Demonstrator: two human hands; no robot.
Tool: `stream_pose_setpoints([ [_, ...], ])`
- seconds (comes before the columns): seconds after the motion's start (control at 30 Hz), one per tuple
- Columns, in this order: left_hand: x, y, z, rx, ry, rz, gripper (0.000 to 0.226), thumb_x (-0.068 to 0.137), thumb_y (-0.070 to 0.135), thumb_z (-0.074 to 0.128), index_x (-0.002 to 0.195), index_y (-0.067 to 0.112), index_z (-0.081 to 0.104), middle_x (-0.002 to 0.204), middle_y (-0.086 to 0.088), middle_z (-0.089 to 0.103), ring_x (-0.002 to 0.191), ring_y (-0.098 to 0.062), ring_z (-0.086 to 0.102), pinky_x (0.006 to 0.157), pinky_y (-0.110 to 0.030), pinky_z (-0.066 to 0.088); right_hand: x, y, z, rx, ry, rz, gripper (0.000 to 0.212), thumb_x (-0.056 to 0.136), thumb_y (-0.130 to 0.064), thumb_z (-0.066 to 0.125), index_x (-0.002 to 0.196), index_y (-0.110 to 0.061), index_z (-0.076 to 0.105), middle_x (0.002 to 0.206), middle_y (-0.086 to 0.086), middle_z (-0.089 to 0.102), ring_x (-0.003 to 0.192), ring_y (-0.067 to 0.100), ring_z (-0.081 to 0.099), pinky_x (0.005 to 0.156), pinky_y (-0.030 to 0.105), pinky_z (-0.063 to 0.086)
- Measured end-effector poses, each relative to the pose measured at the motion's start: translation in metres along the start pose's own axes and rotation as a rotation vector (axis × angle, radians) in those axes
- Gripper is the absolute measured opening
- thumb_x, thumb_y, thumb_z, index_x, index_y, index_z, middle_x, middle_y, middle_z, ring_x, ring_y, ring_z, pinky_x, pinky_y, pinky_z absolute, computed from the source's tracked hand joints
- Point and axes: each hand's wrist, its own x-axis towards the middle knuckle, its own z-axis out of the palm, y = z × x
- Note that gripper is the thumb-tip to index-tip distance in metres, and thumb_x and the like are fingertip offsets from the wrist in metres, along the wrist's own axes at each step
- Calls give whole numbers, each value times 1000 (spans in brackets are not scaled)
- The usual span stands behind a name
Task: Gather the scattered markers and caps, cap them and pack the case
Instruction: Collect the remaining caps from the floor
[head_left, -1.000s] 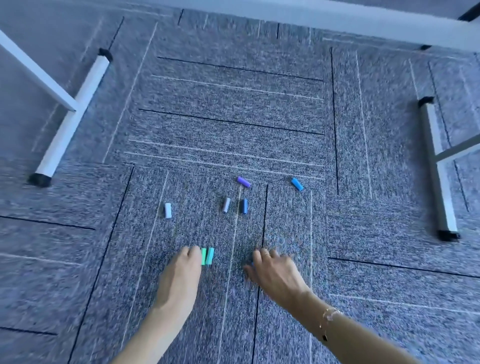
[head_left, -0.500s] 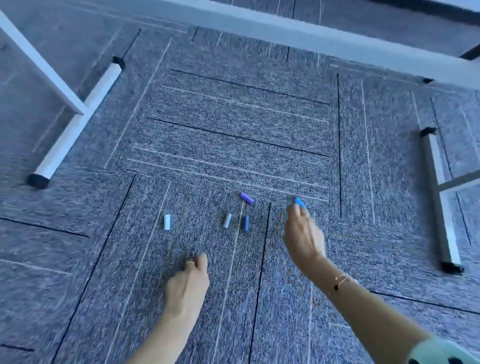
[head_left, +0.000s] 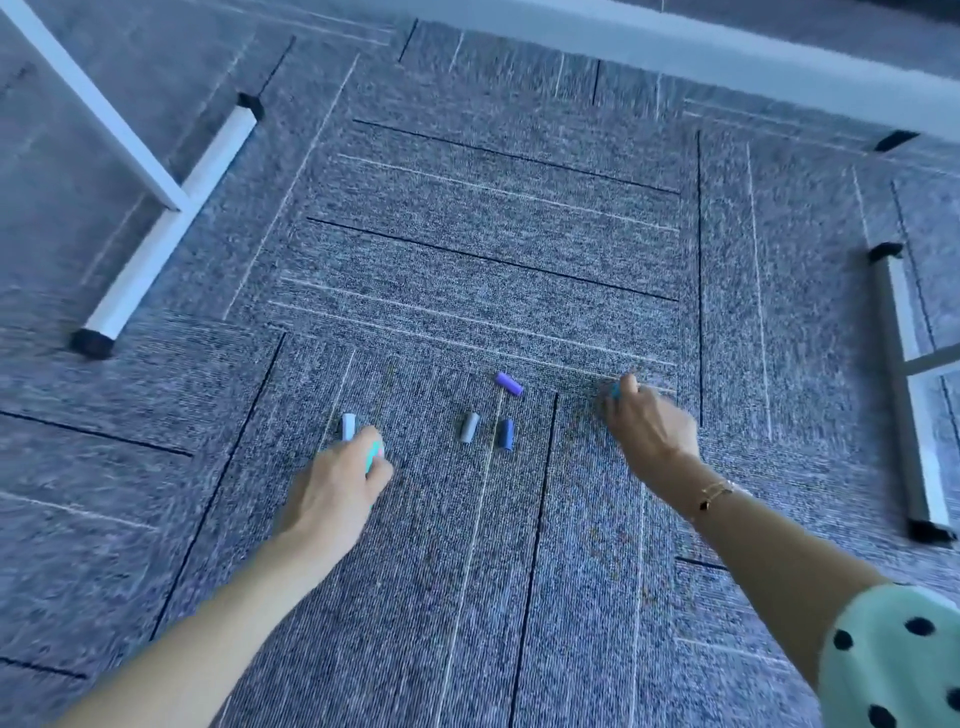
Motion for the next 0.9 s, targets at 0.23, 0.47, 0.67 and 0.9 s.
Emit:
stream_pose_setpoints([
  [0.23,37,-22,-19,80,171,-158,26,101,31,33,87,11,42,63,-7,52,45,-17,42,42,-25,27,-37,-74,3,189,25,-287,29,100,-28,35,115,-5,45,71,3,57,44,11,43,37,19,37],
  [0.47,48,-4,-3,199,2,-222,38,101,34,35,122,2,37,61,-2,48,47,-14,44,40,-25,27,-44,-109,21,-144,2,-272,41,104,-27,26,135,0,31,94,10,55,54,12,50,44,24,44],
  [0.67,52,-1,17,142,-50,-181,18,102,18,32,108,3,40,77,-12,61,62,-26,61,46,-31,43,-43,-117,23,-162,-53,-296,29,102,-12,32,130,-4,33,85,11,49,53,11,41,44,21,36],
  [0.9,55,33,0,-21,-81,-74,26,99,12,41,75,7,47,72,-2,43,54,-12,41,48,-19,34,-37,-100,13,130,46,-238,29,102,-11,31,130,-5,34,125,17,46,84,23,58,68,27,54],
])
